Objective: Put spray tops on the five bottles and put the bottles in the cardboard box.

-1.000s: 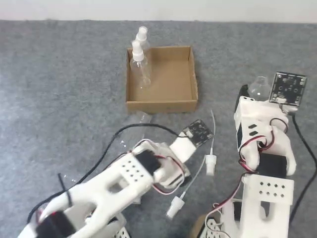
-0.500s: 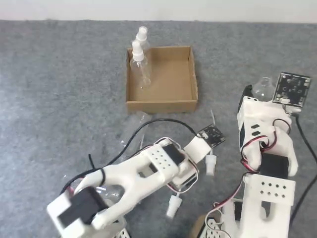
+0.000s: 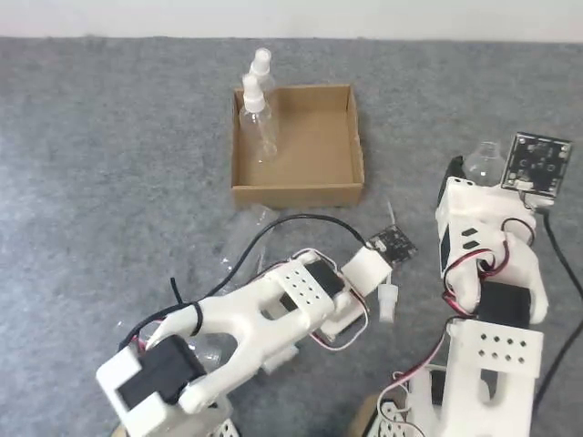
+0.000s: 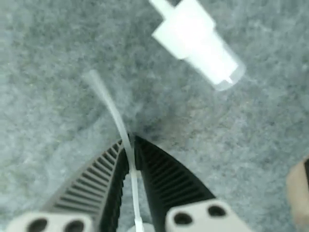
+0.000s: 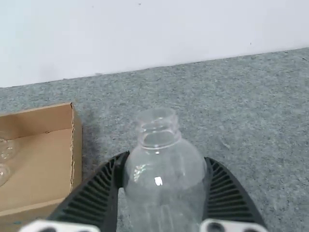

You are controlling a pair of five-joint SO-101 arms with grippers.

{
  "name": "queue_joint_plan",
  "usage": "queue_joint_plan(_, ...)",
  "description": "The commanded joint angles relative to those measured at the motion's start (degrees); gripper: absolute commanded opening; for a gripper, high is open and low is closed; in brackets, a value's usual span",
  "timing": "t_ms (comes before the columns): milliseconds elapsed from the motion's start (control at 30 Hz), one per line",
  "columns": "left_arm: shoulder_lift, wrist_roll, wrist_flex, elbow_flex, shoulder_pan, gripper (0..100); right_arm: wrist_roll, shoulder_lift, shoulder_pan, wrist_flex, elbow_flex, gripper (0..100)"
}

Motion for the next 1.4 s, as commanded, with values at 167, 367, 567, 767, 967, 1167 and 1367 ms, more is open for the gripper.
queue_joint_plan(167, -0.7, 0.26, 6.68, -10.24, -10.73, 1, -0.53, -1.71, 0.4, -1.36, -0.79, 13.6)
queue_joint_plan(367, -0.7, 0.26, 8.79, -14.29, -18.99, 1, -0.53, -1.71, 0.4, -1.36, -0.79, 13.6)
queue_joint_plan(567, -0.79, 0.7, 12.04, -18.59, -27.6, 1, -0.53, -1.71, 0.31, -1.36, -0.79, 13.6)
queue_joint_plan(767, -0.79, 0.79, 12.75, -20.26, -34.81, 1, -0.53, -1.71, 0.31, -1.36, -0.79, 13.6)
queue_joint_plan(967, -6.86, 0.88, 12.57, -18.07, -41.05, 1, -0.53, -1.63, 0.31, -1.36, -0.79, 13.6)
queue_joint_plan(1167, -17.05, 0.88, 12.22, -11.65, -45.89, 1, -0.53, -1.63, 0.04, -1.36, -0.7, 13.6)
queue_joint_plan(1367, -19.52, 0.35, 12.84, -8.84, -46.86, 11, -0.18, -1.63, -1.8, -1.36, -0.09, 13.7)
